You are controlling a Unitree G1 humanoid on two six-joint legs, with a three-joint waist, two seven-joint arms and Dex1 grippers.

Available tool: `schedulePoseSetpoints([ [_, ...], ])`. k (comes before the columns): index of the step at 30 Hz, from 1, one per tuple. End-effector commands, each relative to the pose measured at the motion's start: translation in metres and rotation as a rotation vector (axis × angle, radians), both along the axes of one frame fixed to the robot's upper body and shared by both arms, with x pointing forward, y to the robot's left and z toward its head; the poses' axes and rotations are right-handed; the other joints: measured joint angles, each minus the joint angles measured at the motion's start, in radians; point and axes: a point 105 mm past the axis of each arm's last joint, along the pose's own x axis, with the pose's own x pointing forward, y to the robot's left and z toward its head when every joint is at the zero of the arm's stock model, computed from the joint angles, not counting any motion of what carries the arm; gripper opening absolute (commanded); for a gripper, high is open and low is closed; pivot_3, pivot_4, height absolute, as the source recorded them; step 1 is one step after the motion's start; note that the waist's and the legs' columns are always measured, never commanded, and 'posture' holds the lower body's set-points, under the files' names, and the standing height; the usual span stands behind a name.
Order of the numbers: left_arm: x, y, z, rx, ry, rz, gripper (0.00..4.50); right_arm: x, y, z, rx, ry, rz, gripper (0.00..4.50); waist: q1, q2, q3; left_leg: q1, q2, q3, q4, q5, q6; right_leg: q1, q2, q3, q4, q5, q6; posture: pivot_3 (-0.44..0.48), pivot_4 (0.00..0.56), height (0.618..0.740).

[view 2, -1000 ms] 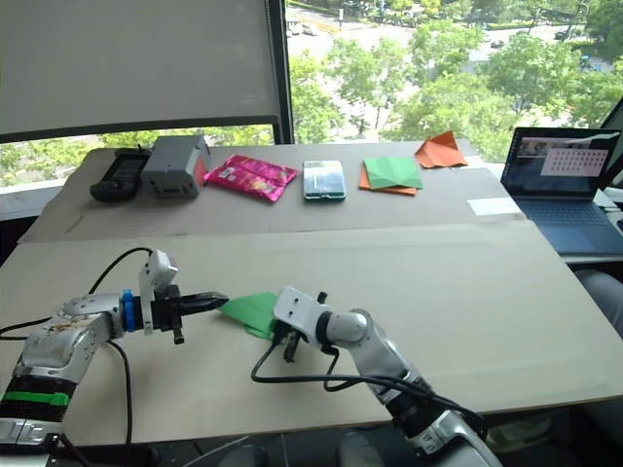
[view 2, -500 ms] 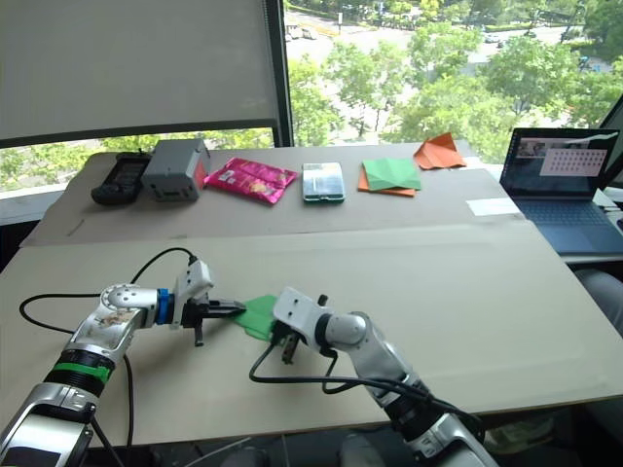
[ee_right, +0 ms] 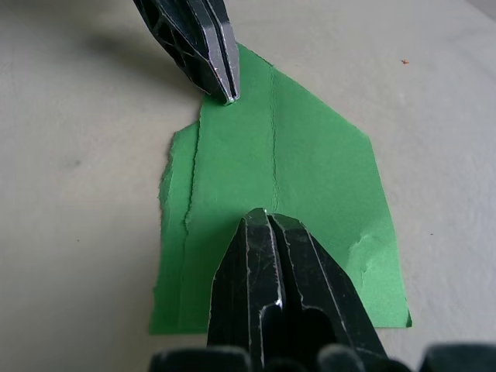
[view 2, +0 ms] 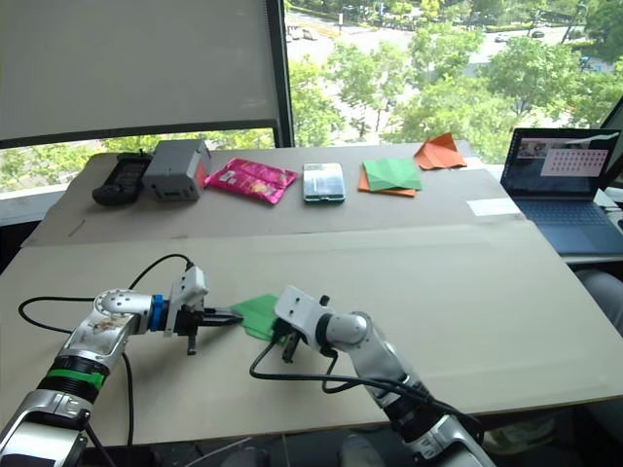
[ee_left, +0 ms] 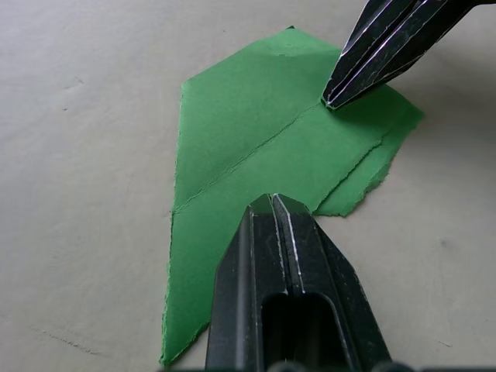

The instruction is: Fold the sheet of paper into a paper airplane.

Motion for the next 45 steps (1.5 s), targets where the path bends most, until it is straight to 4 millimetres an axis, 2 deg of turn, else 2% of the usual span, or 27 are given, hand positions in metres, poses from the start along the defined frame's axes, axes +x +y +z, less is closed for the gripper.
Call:
schedulePoseSetpoints([
  [1,-0.007,0.008,-0.024,0.094,0.047,0.016,0.00,0.005,-0.005,0.009,0.051,0.007,-0.059,0.05,0.001,0.000,0.000,0.000,0.000,0.000,0.000,0.000,0.000,0.000,0.000,0.000,0.000,0.000,0.000,0.000,0.150,0.740],
  [3,-0.009,0.008,-0.029,0.110,0.048,0.013,0.00,0.008,-0.011,0.028,0.151,0.013,-0.104,0.05,0.003,0.000,0.000,0.000,0.000,0.000,0.000,0.000,0.000,0.000,0.000,0.000,0.000,0.000,0.000,0.000,0.150,0.740],
  [4,-0.010,0.008,-0.030,0.112,0.048,0.013,0.00,0.008,-0.013,0.035,0.185,0.021,-0.109,0.65,0.004,0.001,0.000,0.000,0.000,0.000,0.000,0.000,0.000,0.000,0.000,0.000,0.000,0.000,0.000,0.000,0.150,0.740],
  [7,-0.010,0.006,-0.031,0.110,0.044,0.010,0.00,0.011,-0.027,0.051,0.284,0.084,-0.188,1.61,0.006,0.001,0.000,-0.001,0.000,0.000,0.002,0.000,0.000,0.000,0.000,0.000,0.000,0.000,0.000,0.000,0.150,0.740],
  [11,-0.011,0.003,-0.031,0.106,0.042,0.006,0.00,0.005,-0.040,0.048,0.364,0.264,-0.245,2.99,0.008,0.002,-0.001,0.000,0.000,0.000,0.002,0.000,0.000,0.000,0.000,0.000,0.001,0.000,-0.001,0.000,0.150,0.740],
  [17,-0.010,0.001,-0.031,0.100,0.037,0.008,0.00,0.000,-0.045,0.026,0.437,0.539,-0.341,2.99,0.009,0.003,-0.001,-0.001,0.000,0.000,0.002,0.000,0.000,0.000,0.000,0.000,0.001,-0.001,-0.002,0.000,0.150,0.740],
  [24,-0.010,0.000,-0.030,0.095,0.026,0.015,0.00,-0.005,-0.039,0.016,0.486,0.696,-0.342,2.99,0.010,0.003,-0.001,-0.001,0.000,0.000,0.002,0.000,0.000,0.000,0.000,0.000,0.001,-0.001,-0.002,0.000,0.150,0.740],
  [28,-0.009,0.000,-0.030,0.093,0.023,0.024,0.00,0.003,-0.026,0.013,0.555,0.759,-0.337,2.99,0.006,0.004,-0.002,0.000,0.000,0.000,0.002,0.000,0.000,0.000,0.000,0.000,0.001,-0.001,-0.002,0.000,0.150,0.740],
  [35,-0.010,0.000,-0.030,0.092,0.024,0.027,0.00,0.013,-0.015,0.020,0.631,0.788,-0.324,2.99,0.005,0.004,-0.002,-0.001,0.000,0.000,0.002,0.000,0.000,0.000,0.000,0.000,0.001,0.000,0.000,0.000,0.150,0.740],
  [40,-0.010,0.001,-0.030,0.095,0.023,0.031,0.00,0.016,-0.017,0.020,0.654,0.769,-0.336,2.99,0.004,0.005,-0.002,-0.001,0.000,0.000,0.002,0.000,0.000,0.000,0.000,0.000,0.001,-0.001,0.000,0.000,0.150,0.740],
  [42,-0.010,0.001,-0.030,0.095,0.024,0.032,0.00,0.018,-0.021,0.025,0.665,0.728,-0.331,2.99,0.004,0.005,-0.002,-0.001,0.000,0.000,0.002,0.000,0.000,0.000,0.000,0.000,0.001,-0.001,0.000,0.000,0.150,0.740],
  [45,-0.010,0.001,-0.030,0.097,0.025,0.032,0.00,0.026,-0.031,0.043,0.649,0.580,-0.301,2.99,0.005,0.005,-0.001,-0.001,0.000,0.000,0.002,0.000,0.000,0.000,0.000,0.000,0.001,-0.001,0.000,0.000,0.150,0.740],
])
